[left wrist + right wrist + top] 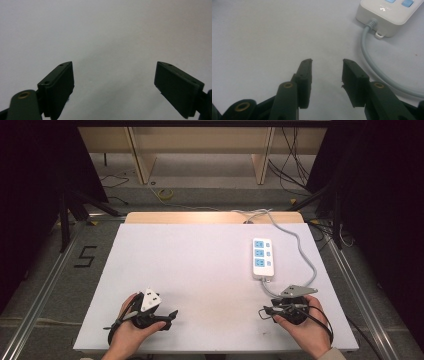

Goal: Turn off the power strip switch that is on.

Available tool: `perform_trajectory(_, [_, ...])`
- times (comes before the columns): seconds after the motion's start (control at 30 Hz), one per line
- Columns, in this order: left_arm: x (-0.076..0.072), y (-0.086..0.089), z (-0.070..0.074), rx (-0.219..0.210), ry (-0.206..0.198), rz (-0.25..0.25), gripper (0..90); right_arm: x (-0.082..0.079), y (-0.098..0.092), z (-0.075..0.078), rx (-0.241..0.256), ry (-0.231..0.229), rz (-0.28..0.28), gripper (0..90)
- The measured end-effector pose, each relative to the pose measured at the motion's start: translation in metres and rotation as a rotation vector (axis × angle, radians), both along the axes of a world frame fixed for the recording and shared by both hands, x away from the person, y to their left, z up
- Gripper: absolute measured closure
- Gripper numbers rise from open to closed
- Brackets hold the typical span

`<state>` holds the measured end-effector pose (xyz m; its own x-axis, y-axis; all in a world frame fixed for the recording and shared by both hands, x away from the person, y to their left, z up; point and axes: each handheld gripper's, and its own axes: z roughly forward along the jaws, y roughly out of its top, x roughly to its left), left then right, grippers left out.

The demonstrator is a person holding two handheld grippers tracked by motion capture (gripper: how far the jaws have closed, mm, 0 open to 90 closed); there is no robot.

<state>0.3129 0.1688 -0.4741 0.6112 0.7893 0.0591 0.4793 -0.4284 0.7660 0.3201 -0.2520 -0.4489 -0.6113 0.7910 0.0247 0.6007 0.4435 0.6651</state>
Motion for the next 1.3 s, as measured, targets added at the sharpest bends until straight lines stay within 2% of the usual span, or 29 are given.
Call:
perform_trajectory(0.13, [-0.001, 0.000, 0.000, -0.001, 0.004, 0.001, 16.0, 0.001, 0.001, 0.001, -0.020, 0.005, 0.002, 62.4])
perform_trajectory(0.17, [-0.001, 0.000, 0.000, -0.001, 0.003, 0.000, 16.0, 0.001, 0.001, 0.002, -0.024, 0.033, -0.008, 66.9])
perform_trajectory(0.2, [-0.001, 0.001, 0.000, -0.004, 0.003, -0.001, 16.0, 0.001, 0.001, 0.002, -0.024, 0.041, -0.017, 69.9])
perform_trajectory(0.27, [-0.001, 0.001, 0.000, -0.005, 0.001, 0.002, 16.0, 0.001, 0.000, 0.003, -0.030, 0.051, -0.027, 77.7])
perform_trajectory(0.3, [-0.001, 0.001, 0.000, -0.003, 0.001, 0.003, 16.0, 0.001, 0.000, 0.003, -0.030, 0.051, -0.027, 77.7])
perform_trajectory(0.33, [-0.001, 0.001, 0.000, -0.003, 0.000, 0.004, 16.1, 0.002, -0.001, 0.004, -0.050, 0.052, -0.035, 85.9])
perform_trajectory(0.4, [-0.001, 0.001, 0.000, -0.004, -0.001, 0.006, 16.3, 0.003, -0.002, 0.006, -0.077, 0.052, -0.049, 90.0])
perform_trajectory(0.57, [-0.001, 0.000, 0.000, -0.003, -0.003, 0.006, 16.3, 0.007, -0.004, 0.008, -0.080, 0.052, -0.078, 90.0])
perform_trajectory(0.97, [0.001, -0.001, 0.000, -0.004, -0.009, 0.009, 16.6, 0.015, -0.002, 0.012, -0.118, 0.037, -0.076, 90.0])
perform_trajectory(1.3, [0.001, 0.000, 0.001, -0.021, -0.014, 0.021, 16.8, 0.020, -0.002, 0.016, -0.072, 0.056, -0.115, 90.0])
